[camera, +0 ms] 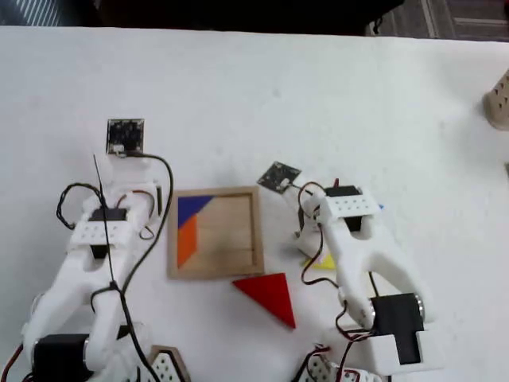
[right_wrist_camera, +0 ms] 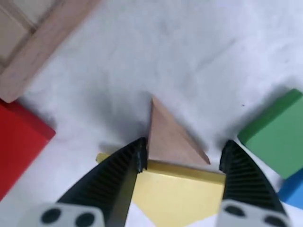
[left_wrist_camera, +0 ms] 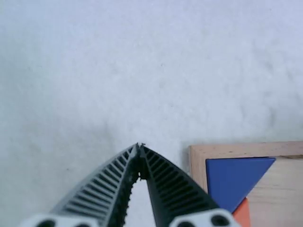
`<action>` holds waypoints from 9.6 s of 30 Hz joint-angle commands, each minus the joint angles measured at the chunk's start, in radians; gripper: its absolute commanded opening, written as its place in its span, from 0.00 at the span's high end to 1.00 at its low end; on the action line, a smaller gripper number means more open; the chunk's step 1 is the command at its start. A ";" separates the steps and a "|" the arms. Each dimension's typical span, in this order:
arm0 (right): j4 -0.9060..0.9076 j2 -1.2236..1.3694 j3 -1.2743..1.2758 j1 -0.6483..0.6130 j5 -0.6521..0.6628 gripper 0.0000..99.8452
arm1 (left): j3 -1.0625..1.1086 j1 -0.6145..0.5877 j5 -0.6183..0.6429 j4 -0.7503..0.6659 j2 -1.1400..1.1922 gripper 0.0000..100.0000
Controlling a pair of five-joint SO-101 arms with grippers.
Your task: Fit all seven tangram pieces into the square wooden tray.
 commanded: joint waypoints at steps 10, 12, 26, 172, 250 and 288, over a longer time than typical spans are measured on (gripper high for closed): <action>-0.027 -0.025 0.009 -0.001 0.011 0.95 | -0.054 -0.010 -0.006 -0.023 0.001 0.97; -0.027 -0.025 0.014 -0.002 0.011 0.91 | -0.054 -0.010 -0.006 -0.023 0.001 0.97; 0.070 -0.036 -0.055 -0.110 -0.140 0.98 | -0.054 -0.010 -0.006 -0.025 0.001 0.97; -0.015 0.001 -0.322 0.051 -0.729 0.98 | -0.307 0.295 0.000 0.127 0.185 0.97; -0.012 0.070 -0.361 0.031 -0.695 0.98 | -0.143 0.417 0.018 -0.060 0.223 0.98; -0.012 0.070 -0.361 0.031 -0.690 0.98 | -0.063 0.466 -0.071 -0.017 0.174 0.98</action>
